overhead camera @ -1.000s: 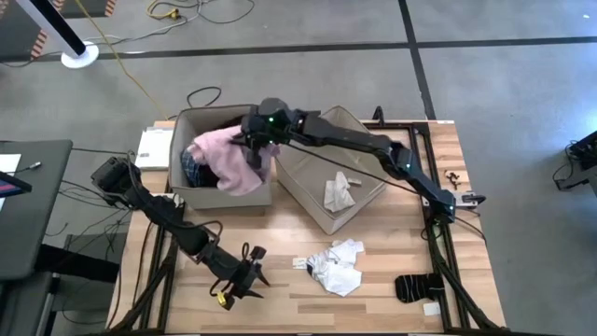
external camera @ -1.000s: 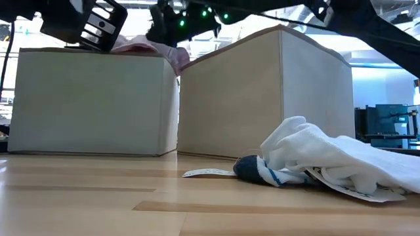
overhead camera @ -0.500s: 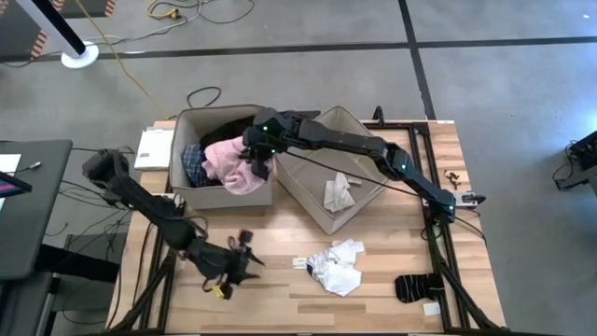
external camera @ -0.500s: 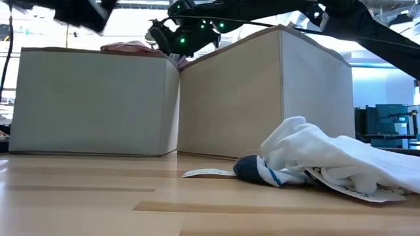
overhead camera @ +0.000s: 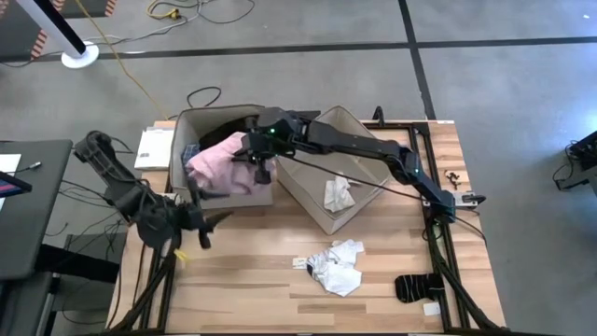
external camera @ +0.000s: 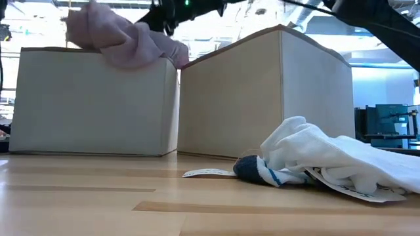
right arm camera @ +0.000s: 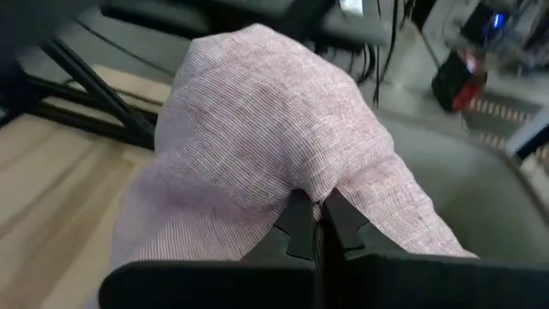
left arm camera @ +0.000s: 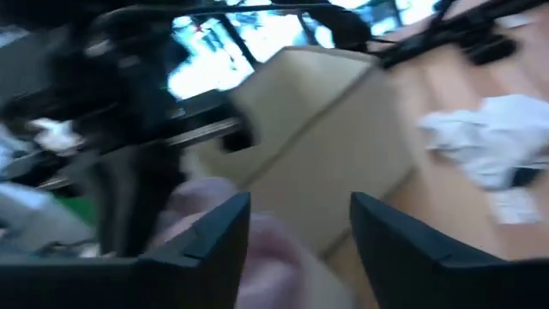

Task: Sort clothes
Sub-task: Put the pink shirt into the left laundry organizer

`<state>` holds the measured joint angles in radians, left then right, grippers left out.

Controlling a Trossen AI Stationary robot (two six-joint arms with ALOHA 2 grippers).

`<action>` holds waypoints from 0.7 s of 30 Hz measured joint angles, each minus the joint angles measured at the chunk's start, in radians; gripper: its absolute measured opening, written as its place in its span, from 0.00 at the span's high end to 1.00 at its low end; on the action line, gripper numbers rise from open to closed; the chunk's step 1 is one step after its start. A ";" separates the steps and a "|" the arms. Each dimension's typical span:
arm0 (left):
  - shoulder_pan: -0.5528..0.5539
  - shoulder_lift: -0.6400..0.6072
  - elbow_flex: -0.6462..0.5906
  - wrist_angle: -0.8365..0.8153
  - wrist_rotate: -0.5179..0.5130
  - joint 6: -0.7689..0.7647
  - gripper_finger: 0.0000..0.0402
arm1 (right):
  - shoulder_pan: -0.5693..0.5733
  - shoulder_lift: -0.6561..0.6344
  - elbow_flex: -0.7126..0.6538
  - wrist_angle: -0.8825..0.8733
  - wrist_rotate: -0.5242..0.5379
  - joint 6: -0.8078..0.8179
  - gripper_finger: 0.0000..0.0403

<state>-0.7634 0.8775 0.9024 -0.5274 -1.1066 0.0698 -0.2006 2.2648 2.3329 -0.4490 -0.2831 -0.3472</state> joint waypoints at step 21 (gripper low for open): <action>0.374 -0.060 0.000 -0.291 0.070 -0.083 0.11 | 0.042 -0.019 0.000 -0.014 0.000 -0.070 0.99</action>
<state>-0.3891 0.8171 0.9020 -0.8181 -1.0370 -0.0127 -0.1587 2.2459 2.3329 -0.4631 -0.2834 -0.4171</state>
